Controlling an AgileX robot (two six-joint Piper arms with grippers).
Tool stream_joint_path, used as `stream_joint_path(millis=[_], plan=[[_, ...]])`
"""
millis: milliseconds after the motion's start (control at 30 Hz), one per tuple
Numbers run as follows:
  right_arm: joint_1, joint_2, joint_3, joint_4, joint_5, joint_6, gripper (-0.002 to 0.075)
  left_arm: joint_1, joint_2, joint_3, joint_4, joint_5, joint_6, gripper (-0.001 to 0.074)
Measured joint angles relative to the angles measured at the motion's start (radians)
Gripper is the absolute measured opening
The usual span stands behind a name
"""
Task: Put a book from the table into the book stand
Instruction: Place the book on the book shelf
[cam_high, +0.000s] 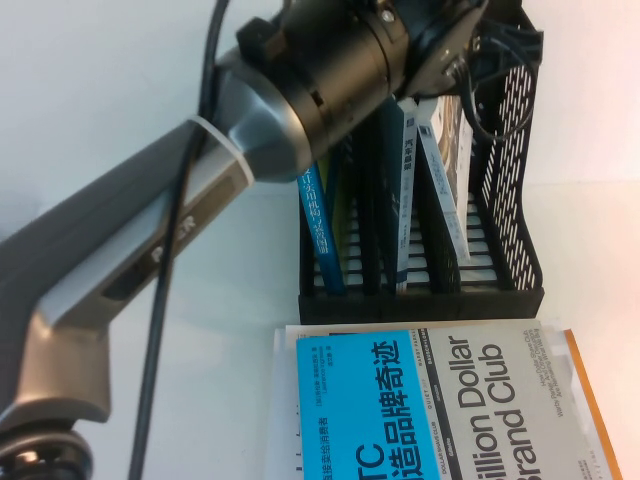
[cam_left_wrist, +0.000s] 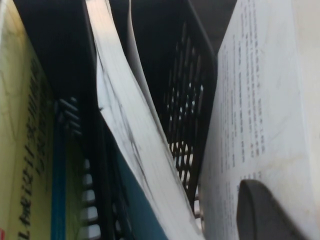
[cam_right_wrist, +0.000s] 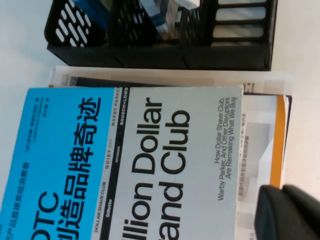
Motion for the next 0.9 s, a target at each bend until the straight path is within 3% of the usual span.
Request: stream_joint_path(millis=[667, 733, 900], plan=[[0.000, 0.000, 0.000, -0.026, 0.000, 0.000, -0.0003, 0.020, 0.113, 0.000, -0.037, -0.024, 0.016, 0.0102], [0.000, 0.000, 0.000, -0.026, 0.000, 0.000, -0.0003, 0.020, 0.113, 0.000, -0.020, -0.024, 0.023, 0.0137], [0.000, 0.000, 0.000, -0.029, 0.000, 0.000, -0.0003, 0.026, 0.104, -0.009, 0.037, -0.016, 0.029, 0.0374]])
